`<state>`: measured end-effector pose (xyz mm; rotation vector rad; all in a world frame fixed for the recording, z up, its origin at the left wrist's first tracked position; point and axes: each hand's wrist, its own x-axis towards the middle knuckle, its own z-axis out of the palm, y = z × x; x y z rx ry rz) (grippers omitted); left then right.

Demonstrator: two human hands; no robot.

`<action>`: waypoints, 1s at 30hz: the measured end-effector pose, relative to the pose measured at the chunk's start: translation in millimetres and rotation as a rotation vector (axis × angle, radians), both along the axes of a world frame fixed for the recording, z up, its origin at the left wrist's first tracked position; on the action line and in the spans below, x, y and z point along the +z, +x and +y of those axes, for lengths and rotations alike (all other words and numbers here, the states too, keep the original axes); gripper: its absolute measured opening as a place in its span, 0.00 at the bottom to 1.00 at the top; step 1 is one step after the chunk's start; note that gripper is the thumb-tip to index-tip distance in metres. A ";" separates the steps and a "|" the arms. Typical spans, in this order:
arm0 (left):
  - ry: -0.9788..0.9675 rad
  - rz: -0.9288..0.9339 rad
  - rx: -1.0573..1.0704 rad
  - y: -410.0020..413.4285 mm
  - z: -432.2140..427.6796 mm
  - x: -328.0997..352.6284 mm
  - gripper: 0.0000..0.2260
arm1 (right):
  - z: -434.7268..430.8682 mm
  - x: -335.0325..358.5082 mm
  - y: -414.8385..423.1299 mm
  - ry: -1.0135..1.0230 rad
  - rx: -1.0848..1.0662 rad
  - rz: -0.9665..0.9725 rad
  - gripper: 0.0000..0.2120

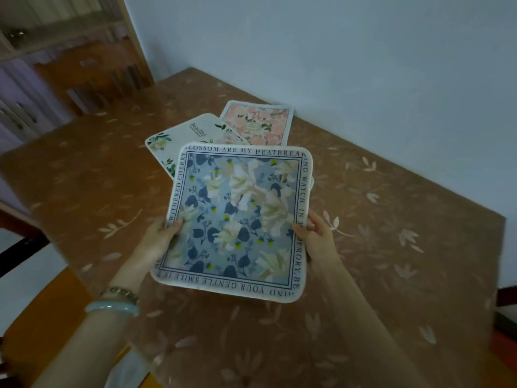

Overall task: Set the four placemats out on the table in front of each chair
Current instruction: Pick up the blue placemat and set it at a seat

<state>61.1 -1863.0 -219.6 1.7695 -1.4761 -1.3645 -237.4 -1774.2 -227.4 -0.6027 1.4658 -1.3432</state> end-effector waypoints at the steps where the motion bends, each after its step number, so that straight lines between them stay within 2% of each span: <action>1: -0.006 -0.002 0.050 2.4 8.6 6.6 0.14 | 11.0 5.4 -0.9 -0.008 -0.010 0.001 0.16; 5: -0.076 -0.016 0.120 14.7 42.3 25.9 0.07 | 55.1 26.2 1.7 -0.052 -0.013 0.071 0.15; 9: -0.161 0.000 0.091 20.7 80.6 44.4 0.05 | 106.6 42.5 10.0 -0.078 -0.050 0.096 0.16; 16: -0.237 0.044 0.000 12.4 148.9 62.2 0.06 | 198.4 60.7 9.8 -0.120 -0.169 0.176 0.12; 22: -0.263 0.059 -0.089 -30.8 186.7 63.5 0.07 | 268.1 64.6 -8.9 -0.073 -0.325 0.199 0.12; 26: -0.207 0.140 -0.140 -79.5 201.9 57.5 0.05 | 306.6 63.7 -43.4 -0.066 -0.442 0.212 0.12; 30: -0.174 0.140 -0.162 -111.5 200.6 50.1 0.04 | 322.9 59.5 -62.9 -0.038 -0.508 0.169 0.11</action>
